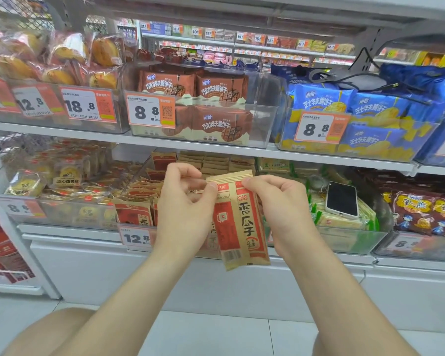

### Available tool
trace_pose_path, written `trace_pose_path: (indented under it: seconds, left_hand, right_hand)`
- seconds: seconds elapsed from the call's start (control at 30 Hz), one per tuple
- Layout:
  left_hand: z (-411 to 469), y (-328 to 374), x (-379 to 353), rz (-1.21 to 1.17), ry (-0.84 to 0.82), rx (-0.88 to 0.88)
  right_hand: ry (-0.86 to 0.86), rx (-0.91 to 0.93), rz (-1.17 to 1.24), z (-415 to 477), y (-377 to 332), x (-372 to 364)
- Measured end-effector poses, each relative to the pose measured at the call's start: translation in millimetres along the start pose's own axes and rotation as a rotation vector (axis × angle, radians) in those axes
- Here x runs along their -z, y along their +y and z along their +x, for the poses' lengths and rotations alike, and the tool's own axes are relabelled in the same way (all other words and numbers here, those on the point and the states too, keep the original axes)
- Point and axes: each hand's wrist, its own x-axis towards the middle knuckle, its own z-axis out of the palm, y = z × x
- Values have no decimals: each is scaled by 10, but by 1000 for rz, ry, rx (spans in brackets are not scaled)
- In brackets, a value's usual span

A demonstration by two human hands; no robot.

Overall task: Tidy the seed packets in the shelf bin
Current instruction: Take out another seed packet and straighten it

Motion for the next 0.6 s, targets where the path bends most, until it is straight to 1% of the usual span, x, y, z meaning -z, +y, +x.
trace_pose_path:
  seconds: [0.07, 0.13, 0.27, 0.43, 0.5, 0.6]
  left_hand:
    - [-35, -6, -18, 211, -23, -175]
    - [-82, -6, -34, 299, -41, -218]
    - [-111, 3, -66, 257, -35, -181]
    - [-99, 10, -45, 170, -110, -143]
    - [-105, 21, -43, 170, -121, -163]
    - [-123, 38, -48, 178, -86, -201]
  right_hand:
    - [35, 67, -11, -3, -9, 3]
    - [48, 143, -54, 1, -11, -4]
    - [41, 295, -125, 1, 8, -38]
    - [65, 454, -183, -17, 29, -57]
    - [69, 518, -204, -28, 33, -53]
    - [57, 558, -221, -36, 68, -66]
